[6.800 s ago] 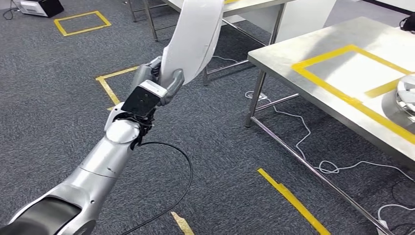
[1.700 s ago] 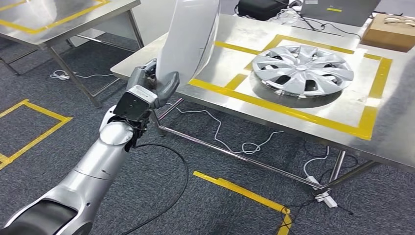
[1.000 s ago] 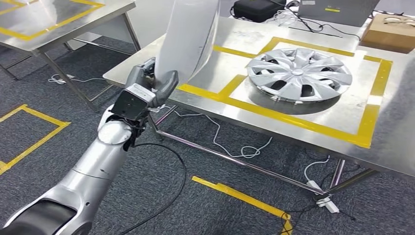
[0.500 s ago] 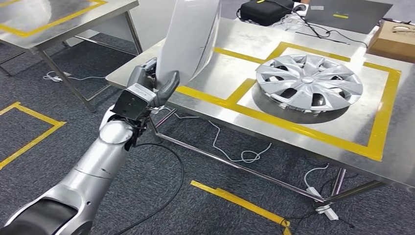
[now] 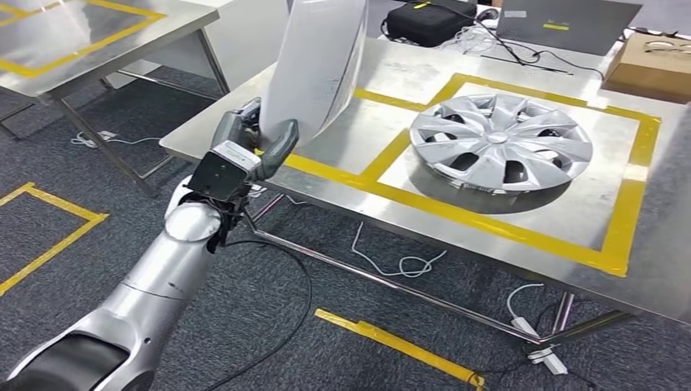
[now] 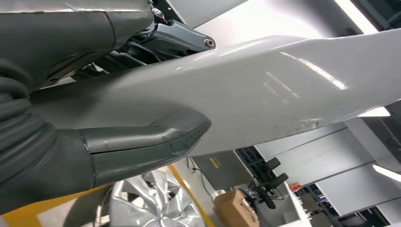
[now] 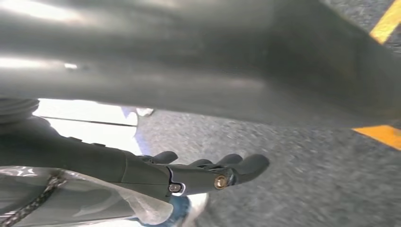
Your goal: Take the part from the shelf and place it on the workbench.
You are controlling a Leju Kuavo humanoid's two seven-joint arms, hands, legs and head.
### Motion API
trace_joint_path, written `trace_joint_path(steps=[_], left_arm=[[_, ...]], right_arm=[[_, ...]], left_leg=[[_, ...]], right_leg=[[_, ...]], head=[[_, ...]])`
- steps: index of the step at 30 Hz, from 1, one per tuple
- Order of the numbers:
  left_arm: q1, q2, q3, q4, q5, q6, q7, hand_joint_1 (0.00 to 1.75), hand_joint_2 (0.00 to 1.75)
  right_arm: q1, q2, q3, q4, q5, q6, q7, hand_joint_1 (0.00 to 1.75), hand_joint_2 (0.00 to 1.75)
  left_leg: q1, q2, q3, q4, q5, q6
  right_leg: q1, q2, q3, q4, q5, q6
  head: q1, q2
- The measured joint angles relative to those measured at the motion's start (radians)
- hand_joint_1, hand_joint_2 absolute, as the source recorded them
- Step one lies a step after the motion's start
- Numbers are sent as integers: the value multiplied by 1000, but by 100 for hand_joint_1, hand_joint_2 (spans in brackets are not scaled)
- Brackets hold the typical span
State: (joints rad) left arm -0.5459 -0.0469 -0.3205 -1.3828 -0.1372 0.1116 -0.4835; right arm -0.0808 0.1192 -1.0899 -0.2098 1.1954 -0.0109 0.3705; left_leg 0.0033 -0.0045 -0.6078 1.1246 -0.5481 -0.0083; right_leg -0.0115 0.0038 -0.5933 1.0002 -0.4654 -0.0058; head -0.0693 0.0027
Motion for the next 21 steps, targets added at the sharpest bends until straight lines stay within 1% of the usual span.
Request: trace_joint_path(steps=[1, 2, 3, 4, 5, 6, 7, 8, 9, 10, 12, 13, 14, 15, 16, 17, 18, 19, 20, 21], left_arm=[[1, 1, 0, 0, 0, 0, 0, 175, 175], [4, 2, 0, 0, 0, 0, 0, 175, 175], [7, 4, 0, 0, 0, 0, 0, 175, 175], [10, 5, 0, 1, 0, 0, 0, 175, 175], [11, 5, 0, 1, 0, 0, 0, 175, 175], [11, 6, 0, 1, 0, 0, 0, 175, 175], [10, 7, 0, 1, 0, 0, 0, 175, 175], [9, 7, 0, 1, 0, 0, 0, 175, 175], [9, 8, 1, 1, 0, 0, 0, 175, 175], [9, 8, 1, 1, 0, 0, 0, 175, 175], [8, 8, 2, 1, 0, 0, 0, 175, 175], [7, 8, 3, 2, 0, 0, 0, 175, 175], [6, 8, 3, 2, 0, 0, 0, 175, 175], [6, 7, 3, 2, 0, -1, 0, 175, 175], [7, 7, 3, 2, 0, -1, 0, 175, 175], [8, 7, 3, 3, 0, -1, 0, 175, 175], [9, 7, 3, 4, 0, -1, 0, 175, 175], [11, 7, 3, 5, 0, -1, 0, 175, 175], [12, 7, 3, 6, 0, -1, 0, 175, 175], [13, 7, 3, 7, 0, -1, 0, 175, 175]], right_arm=[[0, 0, 0, 0, 0, 0, 0, 0, 0], [-1, 0, 0, 0, 0, 0, 0, 0, 0], [0, 0, 0, 0, 0, 0, 0, 0, 0], [1, 0, 0, 0, 0, 1, 0, 0, 0], [2, 0, 0, 0, 0, 1, 0, 0, 0], [2, 0, 0, 0, 0, 1, 0, 0, 0], [2, 0, 0, 0, 0, 1, 0, 0, 0], [2, 0, 0, 0, 0, 1, 0, 0, 0], [0, 0, 0, 0, 0, 1, 0, 0, 0], [-1, 0, 0, 0, 0, 1, 0, 0, 0], [-3, 0, 0, 0, 0, 0, 0, 0, 0], [-3, 0, 0, 0, 0, 0, -1, 0, 0], [-3, 0, 0, 0, 0, 0, -1, 0, 0], [-3, 0, 0, 0, 0, 0, -1, 0, 0], [-2, 0, 0, 0, 0, 0, -1, 0, 0], [-2, 0, 0, 0, 0, 0, -1, 0, 0], [-1, 0, 0, 0, 0, 0, -2, 0, 0], [0, 0, 0, 0, 1, 0, -2, 0, 0], [1, 1, 0, 0, 1, 0, -2, 0, 0], [1, 0, 0, 0, 2, 0, -2, 0, 0]], left_leg=[[2, 0, -38, 68, -24, -4], [4, 0, -76, 128, -40, -6], [5, 0, -104, 166, -40, -8], [6, 0, -115, 167, -20, -8], [6, 0, -108, 132, 17, -7], [7, 0, -88, 69, 64, -4], [5, 0, -63, 6, 99, -1], [3, 1, -42, -47, 117, 3], [2, 1, -28, -79, 121, 7], [-1, 0, -23, -90, 112, 11], [0, -1, -17, -100, 108, 22], [1, -1, -12, -104, 106, 28], [3, -1, -7, -107, 106, 34], [4, -1, -4, -109, 104, 39], [3, -1, -3, -109, 101, 43], [2, -1, -1, -109, 98, 46], [1, -1, 1, -108, 95, 48], [0, -1, 5, -108, 91, 48], [0, -2, 10, -108, 86, 47], [0, -3, 18, -108, 81, 45]], right_leg=[[0, 0, 5, 0, -5, -4], [0, 0, 10, 0, -10, -5], [0, 1, 16, 0, -15, -5], [0, 2, 23, 1, -20, -4], [0, 2, 32, 1, -26, -2], [0, 3, 42, 1, -33, 0], [1, 3, 50, 1, -39, 4], [3, 4, 54, 2, -45, 9], [4, 5, 55, 2, -49, 15], [5, 5, 55, 0, -52, 21], [3, 3, 56, -3, -58, 33], [3, 2, 51, 7, -66, 38], [2, 1, 36, 36, -82, 42], [1, 1, 6, 88, -104, 44], [1, 0, -33, 156, -129, 46], [1, 0, -78, 224, -148, 48], [0, 0, -113, 271, -152, 49], [0, 0, -132, 282, -136, 49], [0, 0, -130, 254, -101, 48], [0, 0, -109, 193, -55, 46]], head=[[-1, 0], [-1, 0], [-1, 0], [-1, 0], [-1, 0], [-1, 0], [0, 0], [0, 0], [1, 0], [1, 0], [1, 0], [2, 0], [4, 0], [6, 0], [7, 0], [8, 0], [7, 0], [7, 0], [7, 0], [7, 0]])
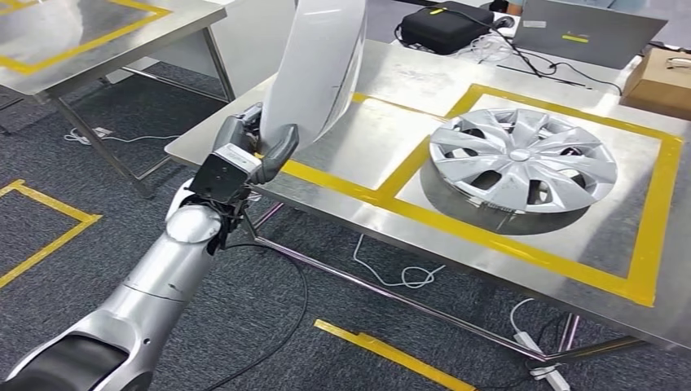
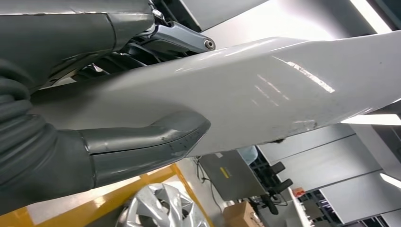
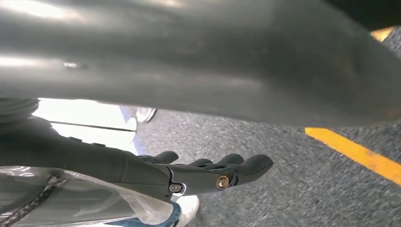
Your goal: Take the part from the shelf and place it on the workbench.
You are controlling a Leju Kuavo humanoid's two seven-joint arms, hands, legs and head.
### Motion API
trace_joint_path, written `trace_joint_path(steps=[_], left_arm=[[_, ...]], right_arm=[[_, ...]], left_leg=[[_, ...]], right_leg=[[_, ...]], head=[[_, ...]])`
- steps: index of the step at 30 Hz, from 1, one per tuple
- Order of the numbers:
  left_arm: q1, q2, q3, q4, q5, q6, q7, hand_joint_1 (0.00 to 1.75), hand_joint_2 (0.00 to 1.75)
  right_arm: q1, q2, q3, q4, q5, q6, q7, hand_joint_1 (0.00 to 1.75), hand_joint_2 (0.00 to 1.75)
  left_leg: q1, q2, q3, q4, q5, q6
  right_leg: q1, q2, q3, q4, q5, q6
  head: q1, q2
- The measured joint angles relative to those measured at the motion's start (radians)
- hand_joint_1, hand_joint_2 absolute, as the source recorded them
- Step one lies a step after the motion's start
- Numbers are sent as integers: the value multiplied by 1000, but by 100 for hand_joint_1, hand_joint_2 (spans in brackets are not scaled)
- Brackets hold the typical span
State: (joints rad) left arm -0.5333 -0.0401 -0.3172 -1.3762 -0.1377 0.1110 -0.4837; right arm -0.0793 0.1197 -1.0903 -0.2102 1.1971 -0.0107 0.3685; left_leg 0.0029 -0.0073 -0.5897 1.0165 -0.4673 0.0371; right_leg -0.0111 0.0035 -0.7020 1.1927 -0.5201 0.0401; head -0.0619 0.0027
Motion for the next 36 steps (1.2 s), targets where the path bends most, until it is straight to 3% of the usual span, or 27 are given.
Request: trace_joint_path(steps=[1, 3, 5, 8, 10, 12, 13, 14, 16, 18, 19, 23, 25, 27, 28, 29, 30, 31, 33, 34, 36], left_arm=[[0, 0, 0, 0, 0, 0, 0, 175, 175], [-2, 0, 2, 1, 0, 0, 0, 175, 175], [-3, 0, 5, 2, 0, 0, 0, 175, 175], [-4, 0, 6, 2, 0, 0, 0, 175, 175], [-6, 1, 8, 2, 0, 0, 0, 175, 175], [-3, 3, 9, 4, 0, 0, 0, 175, 175], [-1, 5, 9, 6, 0, 0, 0, 175, 175], [1, 6, 10, 7, 0, 0, 0, 175, 175], [1, 8, 10, 8, 0, 0, 0, 175, 175], [0, 8, 11, 9, 0, 0, 0, 175, 175], [0, 8, 12, 9, 0, 0, 0, 175, 175], [1, 9, 13, 10, -2, 0, 1, 175, 175], [-2, 8, 14, 10, -2, 0, 0, 175, 175], [-2, 8, 14, 10, -4, 0, 0, 175, 175], [-1, 8, 14, 11, -6, 0, 0, 175, 175], [0, 8, 14, 11, -7, 0, 0, 175, 175], [1, 7, 14, 11, -8, 0, 0, 175, 175], [1, 7, 14, 11, -9, 0, 0, 175, 175], [0, 7, 14, 11, -10, 0, 0, 175, 175], [0, 7, 14, 11, -10, 0, 1, 175, 175], [-1, 7, 13, 11, -10, 0, 1, 175, 175]], right_arm=[[0, 0, 0, 0, 0, 0, -1, 0, 0], [-2, 0, 0, 0, 1, 0, -5, 0, 0], [-3, 0, 0, 0, 1, 0, -10, 0, 0], [-1, 0, 0, 0, 1, 0, -12, 0, 0], [-2, 0, 0, 0, 1, 0, -12, 0, 0], [-3, 0, 0, 0, 1, 1, -11, 0, 0], [-3, 0, 0, 0, 1, 2, -11, 0, 0], [-2, 0, 0, 0, 1, 2, -11, 0, 0], [-1, 0, 0, 0, 1, 4, -10, 0, 0], [-1, 0, 0, 0, 2, 5, -10, 0, 0], [-3, 0, 0, 0, 2, 5, -11, 0, 0], [-5, 0, 1, 0, 4, 6, -11, 0, 0], [-5, 0, 1, 0, 6, 6, -11, 0, 0], [-4, 0, 1, 0, 7, 7, -12, 0, 0], [-4, 1, 1, 0, 8, 7, -13, 0, 0], [-3, 1, 1, 0, 9, 8, -13, 0, 0], [-2, 1, 1, 0, 9, 8, -14, 0, 0], [-2, 1, 1, 0, 10, 8, -15, 0, 0], [-2, 1, 1, 0, 11, 8, -15, 0, 0], [-3, 1, 1, 0, 11, 8, -15, 0, 0], [-4, 1, 1, 0, 11, 7, -15, 0, 0]], left_leg=[[0, -1, 7, 0, -6, -3], [-3, -1, 14, 2, -14, -12], [-4, 0, 14, 1, -19, -21], [-2, 1, 9, 26, -39, -38], [1, 2, -36, 124, -86, -49], [4, 2, -108, 253, -128, -56], [5, 2, -130, 282, -125, -58], [6, 2, -135, 275, -102, -58], [8, 3, -92, 158, -19, -55], [5, 4, -45, 47, 26, -47], [3, 4, -34, 21, 28, -42], [2, 1, -25, 6, 18, -17], [4, 1, -16, -1, 17, -6], [2, 2, -14, -1, 13, 1], [0, 2, -12, -1, 10, 4], [-1, 1, -10, -1, 7, 5], [-2, 0, -5, -1, 3, 5], [-3, 0, 1, -1, -1, 4], [-5, -2, 13, 0, -12, -1], [-6, -2, 15, 1, -15, -5], [-8, -1, 14, 1, -19, -15]], right_leg=[[1, 0, 28, -67, 38, -4], [5, 0, 76, -164, 68, -12], [8, 1, 90, -183, 58, -21], [3, 2, 103, -191, 55, -35], [0, 0, 113, -195, 51, -44], [0, 0, 121, -194, 44, -48], [0, 1, 125, -194, 40, -48], [0, 1, 132, -194, 36, -47], [0, 3, 147, -194, 25, -42], [2, 4, 155, -193, 16, -33], [3, 4, 154, -192, 13, -27], [0, 2, 149, -189, 0, -4], [0, 1, 110, -115, -39, 3], [0, 1, 26, 34, -95, 7], [0, 1, -14, 95, -108, 8], [0, 0, -41, 126, -103, 8], [0, 0, -45, 112, -76, 7], [0, 0, -27, 59, -33, 4], [3, 0, 38, -89, 47, -6], [5, 0, 65, -142, 64, -11], [9, 0, 87, -180, 60, -20]], head=[[0, 0], [0, 0], [-1, 0], [-3, 0], [-6, 0], [-6, 0], [-6, 0], [-6, 0], [-6, 0], [-6, 0], [-5, 0], [-2, 0], [3, 0], [6, 0], [6, 0], [6, 0], [6, 0], [6, 0], [6, 0], [6, 0], [5, 0]])
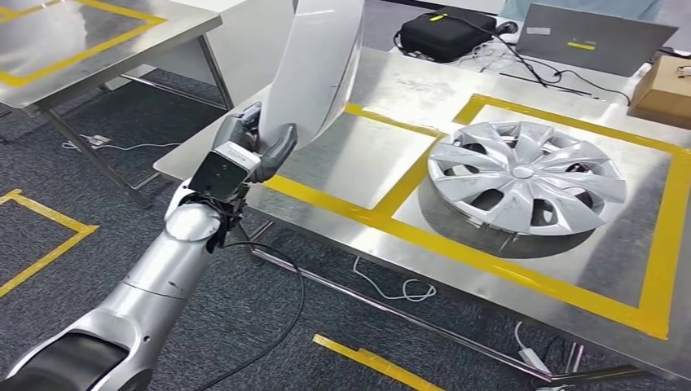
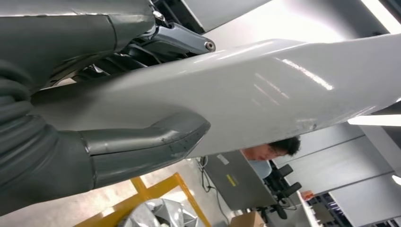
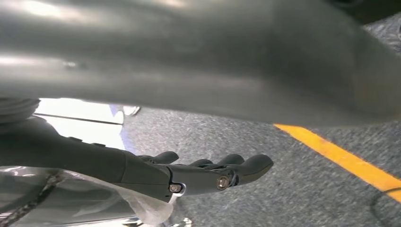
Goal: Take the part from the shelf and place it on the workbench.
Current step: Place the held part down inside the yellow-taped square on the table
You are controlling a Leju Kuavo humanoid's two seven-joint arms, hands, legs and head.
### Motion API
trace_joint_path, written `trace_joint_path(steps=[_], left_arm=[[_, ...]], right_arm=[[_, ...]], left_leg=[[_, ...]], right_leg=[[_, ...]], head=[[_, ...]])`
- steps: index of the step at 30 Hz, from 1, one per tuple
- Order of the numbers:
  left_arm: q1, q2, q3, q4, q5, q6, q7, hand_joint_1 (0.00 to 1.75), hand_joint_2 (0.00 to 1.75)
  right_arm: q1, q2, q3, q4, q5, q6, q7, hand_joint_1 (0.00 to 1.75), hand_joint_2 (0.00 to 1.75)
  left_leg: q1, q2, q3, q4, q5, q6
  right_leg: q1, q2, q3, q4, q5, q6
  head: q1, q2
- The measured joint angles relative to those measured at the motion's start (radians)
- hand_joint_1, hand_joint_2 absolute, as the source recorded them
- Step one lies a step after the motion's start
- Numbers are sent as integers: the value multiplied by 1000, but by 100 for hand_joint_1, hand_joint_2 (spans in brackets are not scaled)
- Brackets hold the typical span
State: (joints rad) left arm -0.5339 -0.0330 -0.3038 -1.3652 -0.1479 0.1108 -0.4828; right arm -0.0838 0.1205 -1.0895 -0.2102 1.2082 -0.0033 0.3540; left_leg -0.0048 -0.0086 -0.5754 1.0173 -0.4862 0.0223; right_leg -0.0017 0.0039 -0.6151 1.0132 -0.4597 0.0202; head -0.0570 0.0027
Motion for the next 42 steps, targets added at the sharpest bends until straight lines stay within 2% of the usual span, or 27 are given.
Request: trace_joint_path(steps=[2, 4, 7, 8, 9, 10, 12, 13, 15, 17, 19, 20, 22, 23, 24, 25, 27, 29, 32, 34, 35, 37, 38, 39, 40, 41, 42], left_arm=[[0, 0, 0, 0, -1, 0, 0, 175, 175], [-3, 0, 0, 0, -8, 2, 3, 175, 175], [-5, 1, 0, 8, -41, 21, 24, 175, 175], [-3, 2, -1, 13, -52, 27, 31, 175, 175], [-2, 2, -1, 17, -60, 32, 34, 175, 175], [-1, 3, -1, 21, -68, 37, 35, 175, 175], [-5, 4, -3, 30, -96, 54, 37, 175, 175], [-10, 4, -5, 37, -116, 65, 39, 175, 175], [-21, 4, -13, 60, -152, 85, 46, 175, 175], [-26, 4, -20, 83, -172, 96, 51, 175, 175], [-33, 4, -26, 97, -184, 102, 51, 175, 175], [-38, 4, -29, 104, -193, 106, 52, 175, 175], [-46, 3, -36, 121, -221, 117, 58, 175, 175], [-50, 3, -42, 135, -238, 123, 64, 175, 175], [-59, 3, -49, 155, -258, 129, 71, 175, 175], [-72, 2, -57, 180, -280, 133, 79, 175, 175], [-117, 1, -79, 251, -334, 141, 94, 175, 175], [-168, -1, -101, 327, -384, 149, 104, 175, 175], [-221, -7, -127, 413, -425, 155, 111, 175, 175], [-251, -11, -145, 464, -457, 159, 123, 175, 175], [-268, -13, -154, 488, -476, 161, 132, 175, 175], [-300, -17, -176, 543, -513, 165, 150, 175, 175], [-311, -21, -187, 571, -529, 165, 158, 175, 175], [-320, -24, -198, 598, -542, 164, 165, 175, 175], [-327, -27, -207, 621, -550, 164, 169, 175, 175], [-332, -29, -213, 637, -554, 163, 171, 175, 175], [-338, -32, -218, 649, -558, 163, 173, 175, 175]], right_arm=[[2, 0, 0, 0, 0, 0, 0, 0, 0], [2, 1, 0, 0, 0, 0, 0, 0, 0], [0, 1, 0, 0, 1, -1, 0, 0, 0], [0, 1, 0, 0, 1, 0, 1, 0, 0], [0, 1, 0, 0, 2, 0, 1, 0, 0], [1, 1, 0, 0, 2, 0, 1, 0, 0], [2, 1, 0, 0, 5, 2, 1, 0, 0], [2, 1, 0, 0, 7, 3, 2, 0, 0], [-1, 1, 0, 0, 10, 6, 1, 0, 0], [-2, 1, 0, 0, 13, 7, 1, 0, 0], [-2, 1, 1, 0, 15, 8, 2, 0, 0], [-2, 1, 1, 0, 17, 8, 2, 0, 0], [-1, 1, 1, 0, 20, 9, 1, 0, 0], [0, 1, 2, 0, 22, 10, 1, 0, 0], [0, 1, 2, 0, 24, 11, 1, 0, 0], [1, 1, 3, 0, 25, 12, 0, 0, 0], [-1, 0, 4, 0, 28, 15, 0, 0, 0], [-4, 0, 5, 0, 33, 19, 0, 0, 0], [-4, 0, 9, 0, 39, 23, 0, 0, 0], [-2, -1, 10, 0, 42, 25, 1, 0, 0], [-2, -1, 11, 0, 43, 26, 1, 0, 0], [-3, -1, 14, 0, 46, 29, 1, 0, 0], [-3, 0, 15, 0, 49, 31, 2, 0, 0], [-3, 0, 17, 0, 51, 32, 2, 0, 0], [-3, 0, 18, 0, 53, 32, 3, 0, 0], [-2, 0, 18, 0, 54, 33, 3, 0, 0], [-2, 0, 19, 0, 55, 33, 4, 0, 0]], left_leg=[[1, 1, 2, 1, -4, -10], [3, 2, -15, 46, -29, -23], [10, 2, -116, 232, -101, -38], [11, 2, -143, 274, -107, -41], [13, 2, -155, 282, -93, -42], [14, 3, -146, 249, -60, -41], [14, 3, -92, 120, 19, -37], [12, 3, -67, 61, 41, -33], [8, 3, -47, 14, 43, -24], [8, 2, -45, 7, 40, -12], [12, 3, -40, 0, 41, -1], [13, 3, -37, -2, 41, 4], [11, 4, -36, -2, 39, 10], [10, 4, -36, -1, 37, 11], [9, 3, -36, -1, 36, 13], [9, 2, -36, 0, 34, 13], [8, -1, -34, 3, 30, 11], [5, -4, -36, 6, 28, 4], [3, -2, -40, 7, 28, -11], [5, 0, -47, 27, 12, -22], [6, 1, -62, 63, -8, -26], [8, 2, -119, 187, -63, -33], [9, 2, -149, 247, -83, -35], [9, 2, -168, 282, -88, -35], [9, 2, -170, 282, -74, -34], [8, 2, -153, 240, -43, -30], [7, 2, -124, 174, -5, -24]], right_leg=[[-2, 1, 6, -9, -2, -8], [-8, 1, 19, -16, -3, -18], [-9, 0, 30, -17, -11, -27], [-9, 0, 34, -17, -15, -28], [-9, 1, 38, -17, -18, -27], [-9, 2, 44, -17, -22, -26], [-8, 4, 56, -16, -32, -21], [-6, 5, 58, -14, -36, -16], [-4, 5, 57, -14, -41, -6], [-6, 4, 53, -15, -45, 5], [-7, 3, 37, 15, -67, 15], [-8, 2, 13, 59, -91, 18], [-8, 2, -58, 192, -141, 21], [-9, 2, -92, 246, -152, 22], [-9, 2, -111, 267, -144, 22], [-9, 2, -112, 251, -119, 22], [-9, 1, -65, 127, -41, 17], [-6, 0, -17, 24, -4, 11], [-4, 5, -5, 2, -5, -1], [-7, 6, 0, -2, -3, -12], [-9, 5, 4, -4, -3, -17], [-9, 4, 9, -5, -6, -23], [-9, 4, 11, -4, -8, -25], [-9, 5, 13, -4, -9, -26], [-8, 6, 14, -4, -10, -27], [-8, 7, 16, -4, -11, -27], [-7, 9, 18, -4, -12, -26]], head=[[-1, 0], [-3, 0], [-5, 0], [-6, 0], [-6, 0], [-6, 0], [-5, 0], [-5, 0], [-4, 0], [-4, 0], [-2, 0], [0, 0], [2, 0], [1, 0], [1, 0], [1, 0], [2, 0], [1, 0], [-1, 0], [-3, 0], [-4, 0], [-6, 0], [-6, 0], [-6, 0], [-6, 0], [-6, 0], [-7, 0]])
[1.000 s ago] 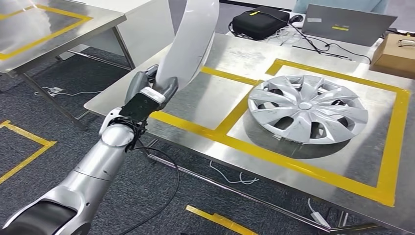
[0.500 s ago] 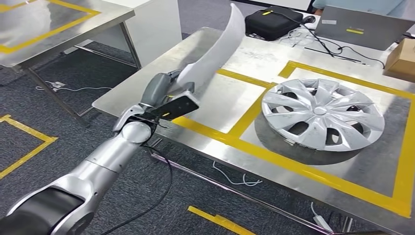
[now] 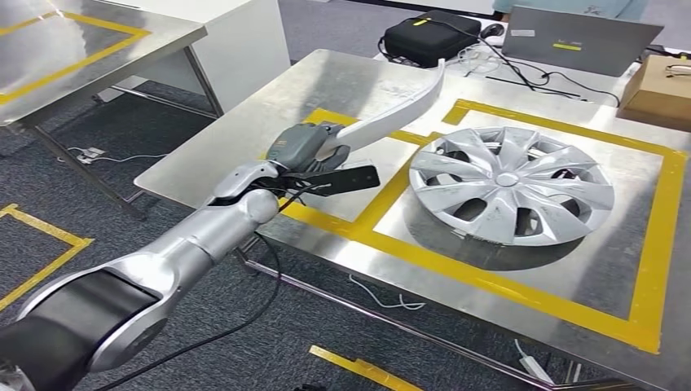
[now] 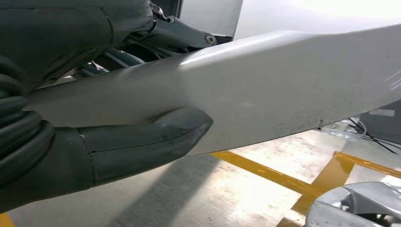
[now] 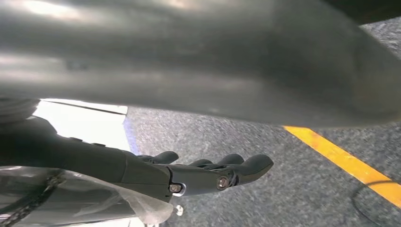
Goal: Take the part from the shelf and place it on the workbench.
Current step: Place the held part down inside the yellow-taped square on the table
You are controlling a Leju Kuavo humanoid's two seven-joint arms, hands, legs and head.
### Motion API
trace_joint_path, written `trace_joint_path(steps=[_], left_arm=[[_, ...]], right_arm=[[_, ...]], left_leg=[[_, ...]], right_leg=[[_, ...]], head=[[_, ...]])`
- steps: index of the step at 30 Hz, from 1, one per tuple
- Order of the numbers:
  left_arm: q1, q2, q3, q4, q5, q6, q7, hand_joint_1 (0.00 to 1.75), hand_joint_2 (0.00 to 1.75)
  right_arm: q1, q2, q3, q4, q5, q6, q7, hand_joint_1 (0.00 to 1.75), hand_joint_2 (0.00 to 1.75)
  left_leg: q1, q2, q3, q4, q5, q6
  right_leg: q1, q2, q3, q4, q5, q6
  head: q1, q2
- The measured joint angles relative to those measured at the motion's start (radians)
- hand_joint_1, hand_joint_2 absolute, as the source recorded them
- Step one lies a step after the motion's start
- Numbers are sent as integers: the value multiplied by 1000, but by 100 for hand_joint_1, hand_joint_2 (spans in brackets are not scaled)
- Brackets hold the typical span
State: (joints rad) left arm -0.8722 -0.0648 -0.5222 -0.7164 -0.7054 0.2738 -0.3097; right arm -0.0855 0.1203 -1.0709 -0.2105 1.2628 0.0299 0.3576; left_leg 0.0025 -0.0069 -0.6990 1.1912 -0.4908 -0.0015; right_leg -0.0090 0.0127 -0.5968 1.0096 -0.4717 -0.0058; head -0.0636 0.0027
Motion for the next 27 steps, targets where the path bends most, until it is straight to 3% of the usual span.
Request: trace_joint_path(steps=[2, 3, 7, 9, 11, 12, 13, 14, 16, 18, 21, 23, 27], left_arm=[[-20, -6, -10, 21, -8, -2, 5, 175, 175], [-32, -10, -16, 33, -17, -5, 11, 175, 175], [-66, -24, -51, 102, -74, -35, 54, 175, 175], [-83, -34, -71, 139, -95, -57, 68, 175, 175], [-95, -42, -90, 175, -112, -71, 80, 175, 175], [-96, -45, -100, 193, -118, -75, 88, 175, 175], [-96, -47, -107, 208, -124, -76, 96, 175, 175], [-96, -49, -114, 222, -130, -78, 107, 175, 175], [-97, -52, -123, 244, -139, -79, 130, 175, 175], [-100, -51, -130, 261, -144, -79, 147, 175, 175], [-101, -51, -135, 280, -147, -79, 152, 175, 175], [-102, -50, -137, 289, -148, -79, 153, 175, 175], [-101, -44, -139, 307, -157, -64, 194, 175, 175]], right_arm=[[1, 1, 0, 0, 0, 2, 0, 0, 0], [1, 1, 0, 0, 0, 2, 0, 0, 0], [-1, 1, 1, 0, 4, 5, -3, 0, 0], [-1, 0, 1, 0, 5, 6, -4, 0, 0], [0, 0, 1, 0, 6, 6, -5, 0, 0], [0, 0, 1, 0, 6, 6, -5, 0, 0], [1, 0, 1, 0, 6, 6, -6, 0, 0], [1, 0, 1, 0, 6, 6, -6, 0, 0], [0, -1, 1, 1, 6, 6, -6, 0, 0], [-1, -1, 1, 1, 6, 6, -6, 0, 0], [0, 0, 1, 1, 6, 5, -6, 0, 0], [0, 0, 1, 1, 6, 5, -6, 0, 0], [0, 0, 1, 1, 6, 2, -10, 0, 0]], left_leg=[[-5, 1, 56, -122, 46, 12], [-7, 0, 70, -154, 52, 16], [-4, 0, 82, -180, 51, 28], [1, 1, 87, -187, 55, 34], [1, 1, 87, -186, 54, 36], [1, 1, 87, -186, 53, 37], [1, 2, 87, -185, 52, 36], [2, 1, 87, -184, 51, 34], [4, 0, 87, -177, 45, 25], [1, -2, 83, -168, 39, 15], [0, -2, 82, -164, 35, 5], [3, 0, 71, -131, 10, -3], [4, 1, -35, 99, -89, -11]], right_leg=[[4, 1, 0, 2, -3, 5], [6, 0, -1, 2, -4, 10], [4, -2, -9, 9, -16, 30], [2, -3, -48, 89, -62, 38], [-1, -4, -114, 221, -115, 45], [-2, -5, -140, 266, -123, 49], [-4, -6, -149, 274, -113, 52], [-7, -7, -138, 242, -86, 54], [-12, -10, -77, 113, -21, 60], [-14, -9, -29, 24, 3, 56], [-11, -7, -19, 15, -3, 36], [-12, -7, -15, 14, -4, 22], [-10, -8, -8, 13, -8, 8]], head=[[0, 0], [1, 0], [1, 0], [4, 0], [7, 0], [7, 0], [7, 0], [7, 0], [8, 0], [8, 0], [5, 0], [3, 0], [1, 0]])
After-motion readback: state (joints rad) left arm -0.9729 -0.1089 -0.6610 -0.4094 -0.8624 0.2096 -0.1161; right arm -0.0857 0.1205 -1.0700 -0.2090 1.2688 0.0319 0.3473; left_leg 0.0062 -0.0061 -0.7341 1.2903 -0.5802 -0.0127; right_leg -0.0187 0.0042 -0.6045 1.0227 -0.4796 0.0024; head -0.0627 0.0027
